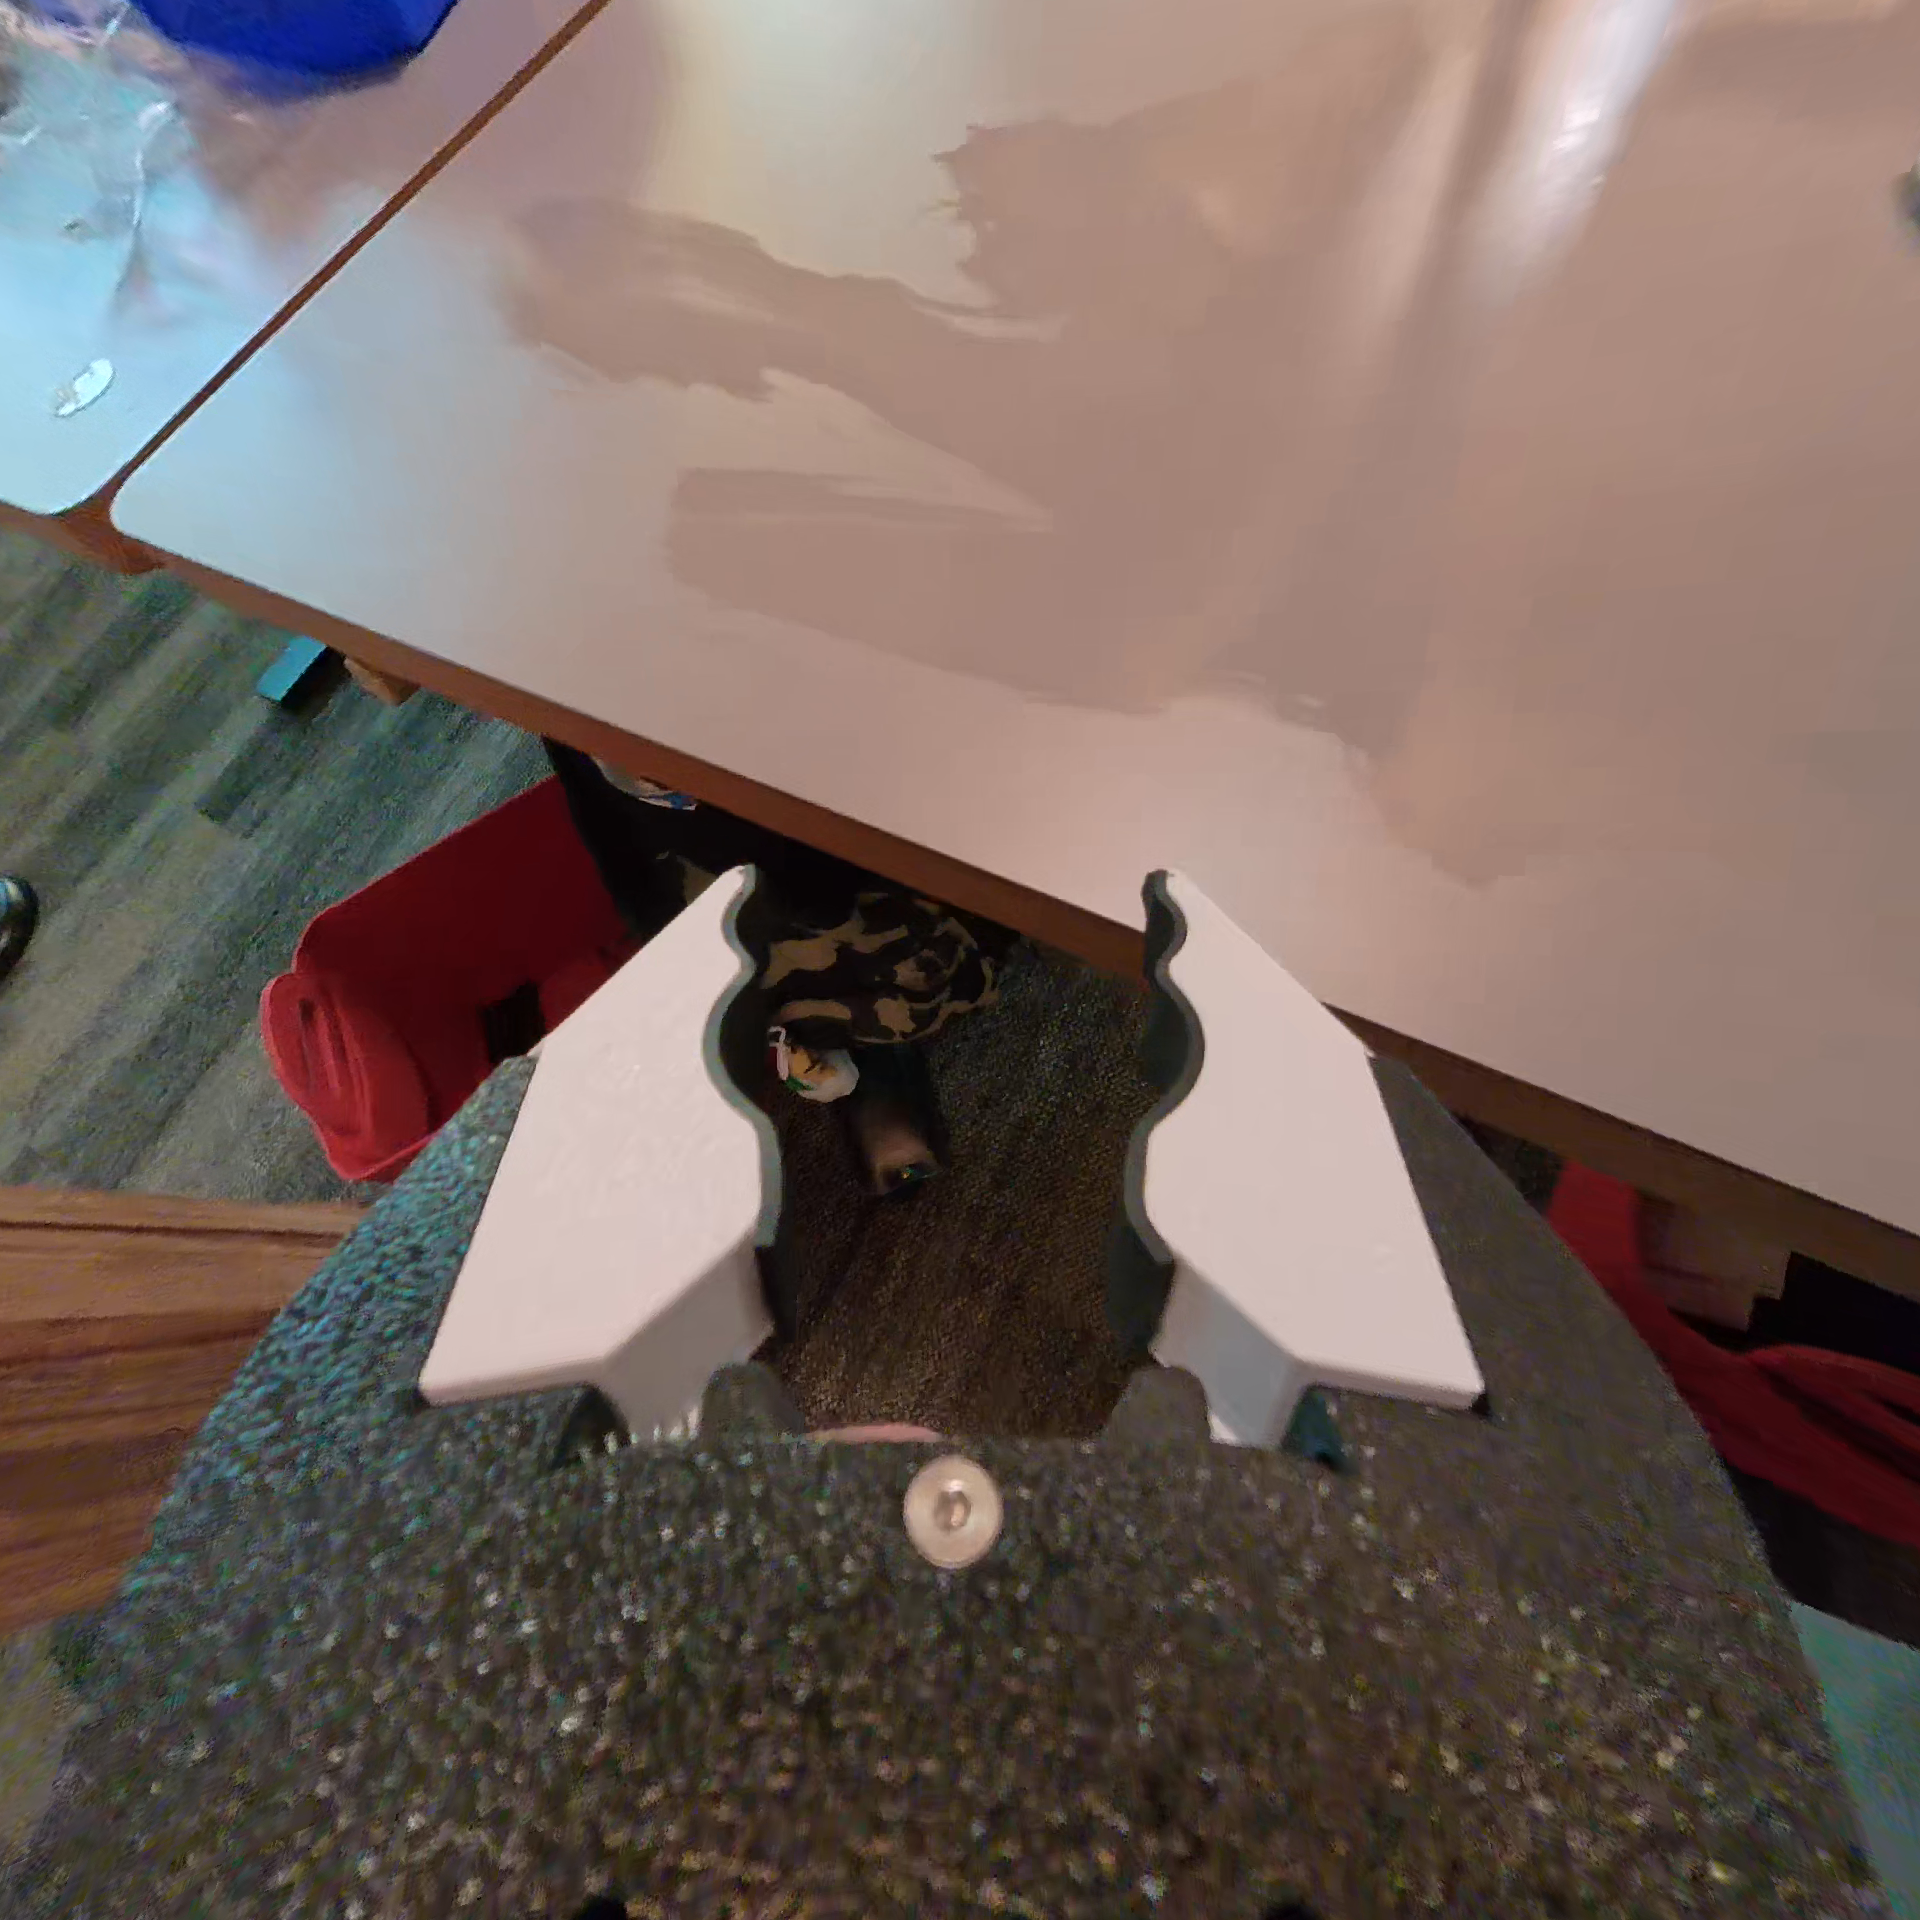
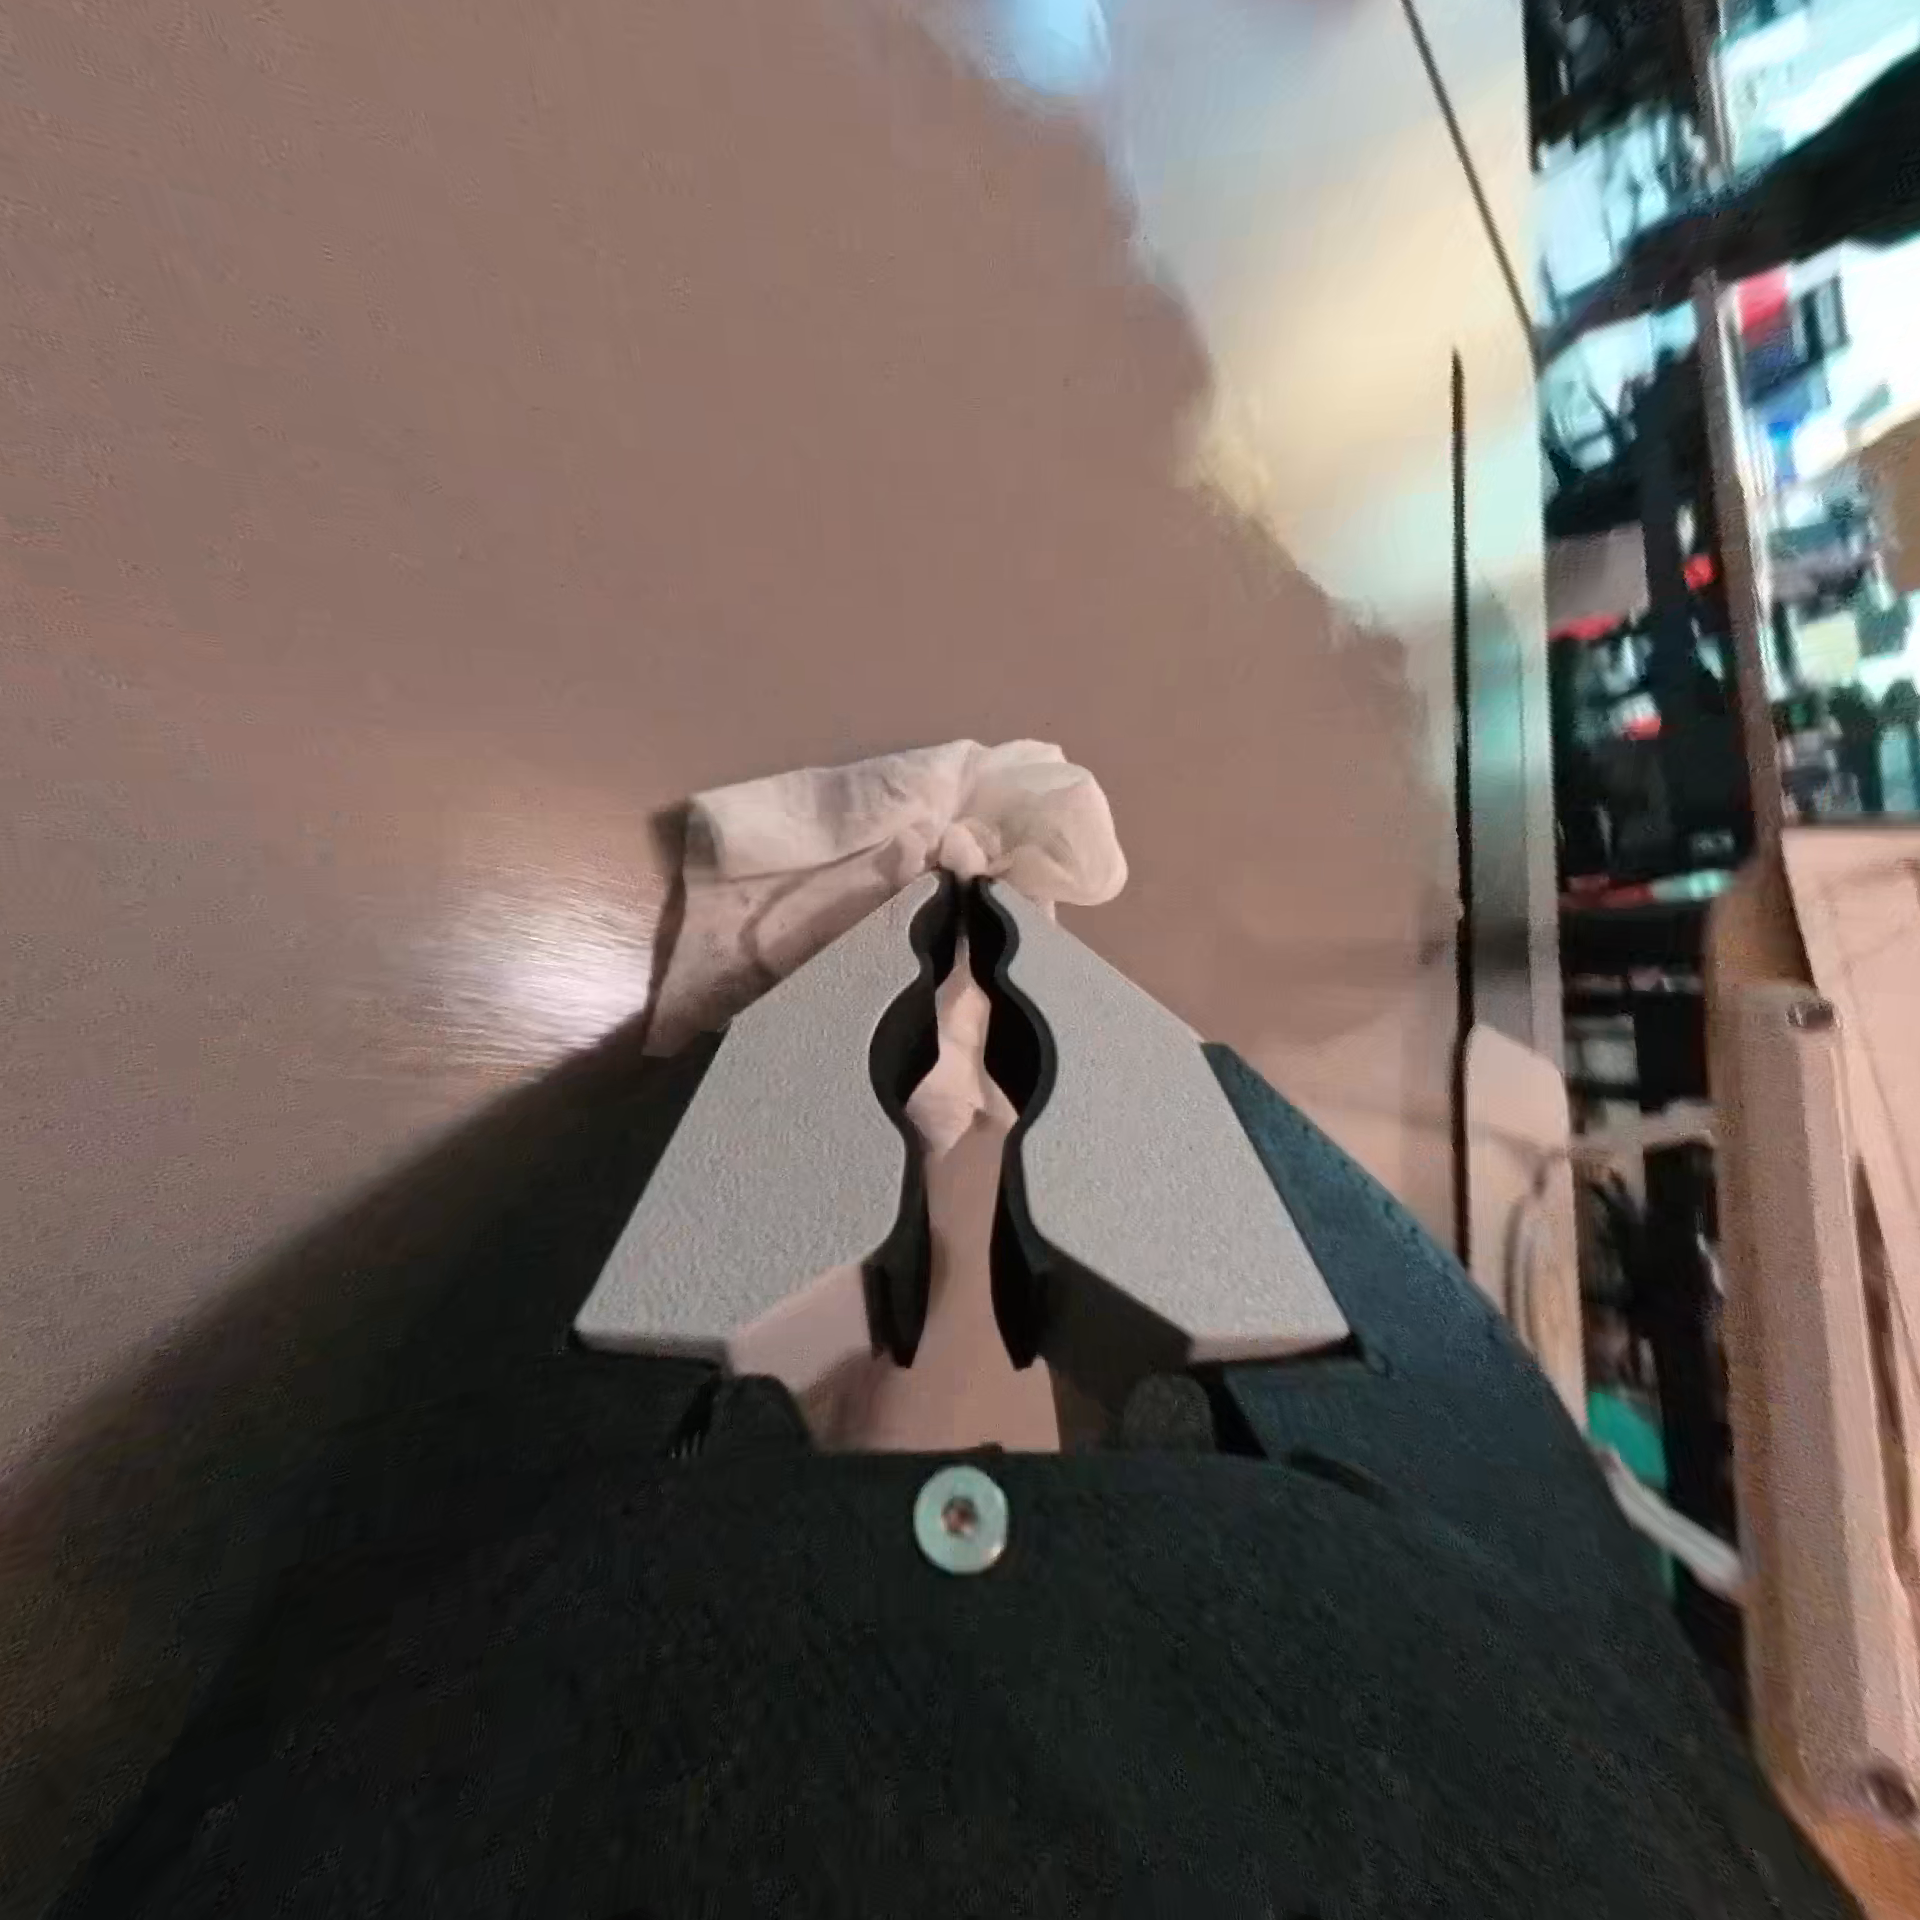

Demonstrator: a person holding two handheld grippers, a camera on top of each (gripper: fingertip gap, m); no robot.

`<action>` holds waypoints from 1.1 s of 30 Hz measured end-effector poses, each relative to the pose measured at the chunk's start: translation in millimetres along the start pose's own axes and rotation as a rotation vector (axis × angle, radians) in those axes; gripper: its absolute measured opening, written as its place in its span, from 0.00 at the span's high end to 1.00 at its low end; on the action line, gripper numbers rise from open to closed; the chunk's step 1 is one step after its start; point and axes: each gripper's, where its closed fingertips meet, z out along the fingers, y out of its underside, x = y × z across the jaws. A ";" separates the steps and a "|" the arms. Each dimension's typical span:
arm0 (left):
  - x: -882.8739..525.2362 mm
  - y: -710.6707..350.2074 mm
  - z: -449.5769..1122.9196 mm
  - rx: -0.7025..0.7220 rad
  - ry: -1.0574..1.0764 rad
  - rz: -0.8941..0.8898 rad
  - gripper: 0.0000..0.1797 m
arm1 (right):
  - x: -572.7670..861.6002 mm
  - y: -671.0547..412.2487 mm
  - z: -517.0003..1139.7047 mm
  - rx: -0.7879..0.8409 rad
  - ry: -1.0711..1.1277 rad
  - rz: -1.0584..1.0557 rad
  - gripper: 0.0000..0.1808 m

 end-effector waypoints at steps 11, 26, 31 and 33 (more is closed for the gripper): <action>-10.0 17.4 -4.4 -0.010 -0.060 -0.087 0.61 | -69.7 -80.0 -18.3 0.250 -0.084 -0.280 1.00; -7.6 31.4 -6.2 -0.037 -0.052 -0.123 0.62 | -57.1 -61.7 -12.3 0.128 -0.451 -0.047 1.00; -4.6 33.0 -10.3 -0.035 -0.026 -0.164 0.64 | -91.4 -83.9 -32.0 0.107 -0.651 0.121 0.99; -4.5 29.1 -12.1 -0.017 -0.016 -0.160 0.66 | -85.8 -84.0 -25.9 0.134 -0.574 0.080 0.99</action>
